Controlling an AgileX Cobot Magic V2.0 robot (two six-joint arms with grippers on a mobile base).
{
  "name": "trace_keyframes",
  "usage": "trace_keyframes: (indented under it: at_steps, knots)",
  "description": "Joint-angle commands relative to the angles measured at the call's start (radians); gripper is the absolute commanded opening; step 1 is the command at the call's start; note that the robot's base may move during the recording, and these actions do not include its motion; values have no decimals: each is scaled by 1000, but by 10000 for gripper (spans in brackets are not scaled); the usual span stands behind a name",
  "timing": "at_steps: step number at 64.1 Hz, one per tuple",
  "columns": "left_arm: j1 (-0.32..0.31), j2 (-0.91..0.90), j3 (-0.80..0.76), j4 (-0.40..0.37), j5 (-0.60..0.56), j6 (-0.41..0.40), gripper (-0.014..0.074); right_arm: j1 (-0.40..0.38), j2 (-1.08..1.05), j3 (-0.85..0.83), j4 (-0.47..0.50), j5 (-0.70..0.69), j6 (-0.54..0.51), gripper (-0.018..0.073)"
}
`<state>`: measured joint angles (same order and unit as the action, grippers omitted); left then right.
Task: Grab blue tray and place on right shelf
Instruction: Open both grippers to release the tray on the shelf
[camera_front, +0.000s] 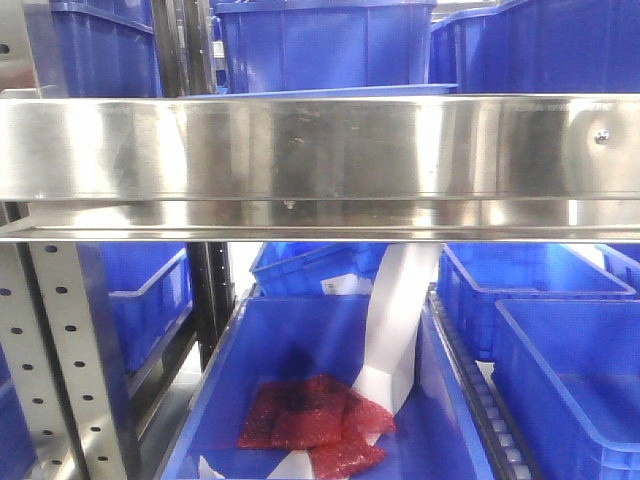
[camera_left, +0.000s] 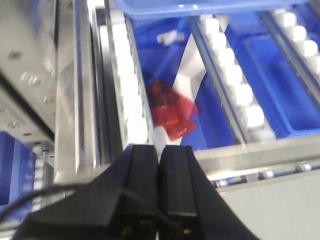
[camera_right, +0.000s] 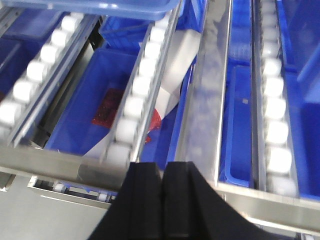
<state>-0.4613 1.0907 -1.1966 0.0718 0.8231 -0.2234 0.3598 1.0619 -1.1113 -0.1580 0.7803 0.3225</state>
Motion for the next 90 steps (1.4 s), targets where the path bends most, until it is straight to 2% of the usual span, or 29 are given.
trace_keyframes:
  at_steps: [1, 15, 28, 34, 42, 83, 90]
  knots:
    - [-9, -141, 128, 3, -172, -9, -48, 2, -104, 100, -38, -159, -3, 55]
    - [-9, -473, 510, 3, -376, -9, -48, 2, -354, 445, -59, -389, -16, 55]
    - [-9, -747, 690, 3, -444, -3, -48, 2, -614, 667, -109, -604, -20, 55]
    - [-9, -835, 702, 3, -438, -3, -48, 2, -715, 682, -124, -624, -20, 55]
    - [-9, -881, 702, 3, -452, -3, -48, 2, -750, 680, -126, -644, -20, 55]
    - [-9, -881, 708, -12, -456, 0, -48, 2, -747, 680, -126, -650, -20, 55]
    - [29, -881, 715, -17, -451, 18, -48, 2, -747, 680, -126, -650, -20, 55]
